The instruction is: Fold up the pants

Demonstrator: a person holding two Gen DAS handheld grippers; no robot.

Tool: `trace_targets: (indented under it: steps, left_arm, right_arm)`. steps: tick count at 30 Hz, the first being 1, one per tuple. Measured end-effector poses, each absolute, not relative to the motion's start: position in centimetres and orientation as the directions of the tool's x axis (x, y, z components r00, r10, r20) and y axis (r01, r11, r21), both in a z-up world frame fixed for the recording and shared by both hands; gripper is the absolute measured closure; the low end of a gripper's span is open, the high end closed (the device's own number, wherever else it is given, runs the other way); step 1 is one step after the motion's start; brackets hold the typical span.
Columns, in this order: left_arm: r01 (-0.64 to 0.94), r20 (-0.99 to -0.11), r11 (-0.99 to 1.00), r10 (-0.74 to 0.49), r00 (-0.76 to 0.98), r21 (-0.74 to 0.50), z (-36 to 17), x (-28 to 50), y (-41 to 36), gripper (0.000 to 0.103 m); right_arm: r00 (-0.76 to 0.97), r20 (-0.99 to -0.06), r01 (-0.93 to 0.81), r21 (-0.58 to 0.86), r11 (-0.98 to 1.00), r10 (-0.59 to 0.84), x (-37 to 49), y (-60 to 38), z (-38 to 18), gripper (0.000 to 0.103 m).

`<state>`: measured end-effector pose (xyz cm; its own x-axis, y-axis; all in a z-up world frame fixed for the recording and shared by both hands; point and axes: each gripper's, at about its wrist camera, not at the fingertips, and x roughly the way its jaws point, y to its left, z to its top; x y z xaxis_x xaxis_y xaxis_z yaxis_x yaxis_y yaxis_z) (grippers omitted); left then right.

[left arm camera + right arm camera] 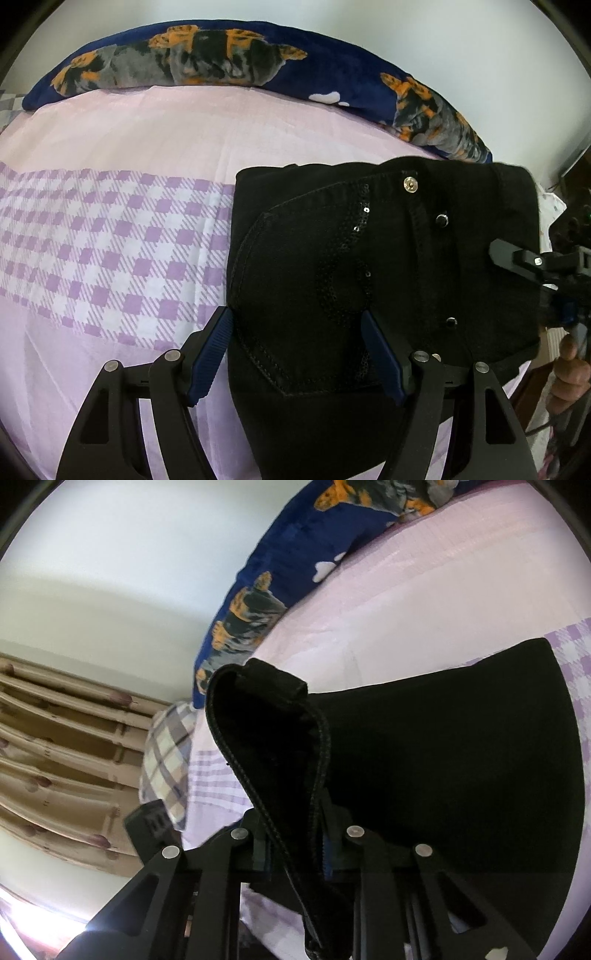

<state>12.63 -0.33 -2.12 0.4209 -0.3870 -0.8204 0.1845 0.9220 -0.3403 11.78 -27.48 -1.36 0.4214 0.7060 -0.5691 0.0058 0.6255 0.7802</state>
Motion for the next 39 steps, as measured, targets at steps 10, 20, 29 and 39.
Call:
trace_targets:
  steps: [10,20,29,39]
  left_arm:
    - [0.254,-0.77,0.901,-0.433,0.469,-0.353,1.8,12.2,-0.7,0.031]
    - [0.351,-0.765,0.873,-0.473,0.436,-0.34,2.1,12.5,-4.8,0.031]
    - [0.386,-0.815,0.875,-0.439,0.378,-0.292,-0.3,12.5,-7.9,0.031]
    - [0.394,-0.841,0.878,-0.416,0.346,-0.272,-2.2,12.0,-8.5,0.031]
  right_arm:
    - [0.444,-0.457,-0.046,0.847,0.529,0.771,11.2,-27.3,3.3,0.084]
    - [0.537,-0.425,0.019,0.87,0.493,0.729,9.3,-33.2,2.9,0.085]
    - [0.582,-0.46,0.151,0.871,0.467,0.67,7.9,-38.2,-1.8,0.085]
    - [0.583,-0.528,0.257,0.841,0.476,0.617,7.9,-40.8,-7.3,0.088]
